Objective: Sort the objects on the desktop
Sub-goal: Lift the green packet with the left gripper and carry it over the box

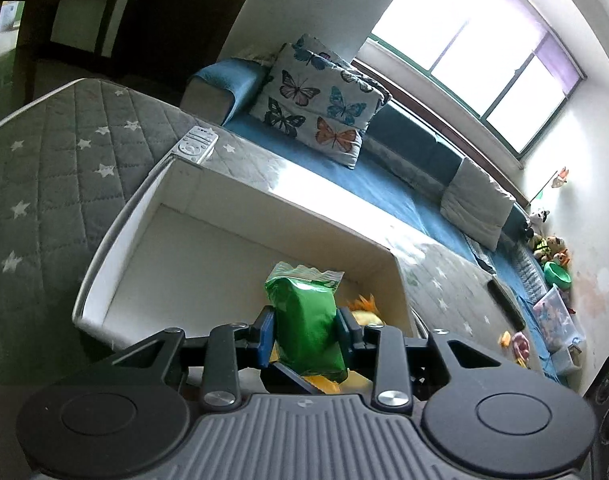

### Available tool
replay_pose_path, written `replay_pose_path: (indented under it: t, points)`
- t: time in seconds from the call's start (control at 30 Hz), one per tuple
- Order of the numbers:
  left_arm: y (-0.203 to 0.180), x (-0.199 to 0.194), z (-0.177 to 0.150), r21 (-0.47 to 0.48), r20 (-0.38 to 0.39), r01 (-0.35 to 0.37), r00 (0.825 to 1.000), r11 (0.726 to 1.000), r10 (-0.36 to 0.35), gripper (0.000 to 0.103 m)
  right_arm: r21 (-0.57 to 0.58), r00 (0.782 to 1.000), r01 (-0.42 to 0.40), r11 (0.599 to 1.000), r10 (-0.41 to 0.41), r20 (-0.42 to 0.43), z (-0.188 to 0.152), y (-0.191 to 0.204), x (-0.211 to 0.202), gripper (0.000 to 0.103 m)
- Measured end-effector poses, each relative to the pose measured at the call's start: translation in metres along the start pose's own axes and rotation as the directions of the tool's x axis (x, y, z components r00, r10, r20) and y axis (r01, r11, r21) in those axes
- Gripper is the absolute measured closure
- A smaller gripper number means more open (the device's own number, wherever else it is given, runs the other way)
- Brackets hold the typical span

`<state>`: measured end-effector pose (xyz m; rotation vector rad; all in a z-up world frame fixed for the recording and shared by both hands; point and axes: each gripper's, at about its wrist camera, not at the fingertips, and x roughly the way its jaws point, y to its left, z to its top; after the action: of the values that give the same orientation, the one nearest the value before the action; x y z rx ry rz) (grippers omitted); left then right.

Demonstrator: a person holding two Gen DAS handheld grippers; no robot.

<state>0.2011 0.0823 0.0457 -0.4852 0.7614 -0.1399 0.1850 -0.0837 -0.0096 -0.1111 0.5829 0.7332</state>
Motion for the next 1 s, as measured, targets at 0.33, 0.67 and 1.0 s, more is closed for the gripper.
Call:
replay_pose_path:
  t: [0.33,0.67,1.0]
  points:
    - [0.031,0.049,0.014,-0.049,-0.077,-0.028,0.997,0.998,0.024,0.068,0.049,0.996,-0.025,0.998,0.029,-0.087,0.003,-0.025,0.059,0.060]
    - [0.046,0.061,0.013,-0.065,-0.097,-0.064,0.994,0.996,0.057,0.068,0.084,0.989,-0.040,0.996,0.052,-0.135,-0.003,-0.035,0.090,0.059]
    - [0.042,0.050,0.011,-0.050,-0.070,-0.065,0.996,0.997,0.061,0.068,0.096,0.991,-0.033,0.995,0.046,-0.128,-0.004,-0.036,0.081,0.054]
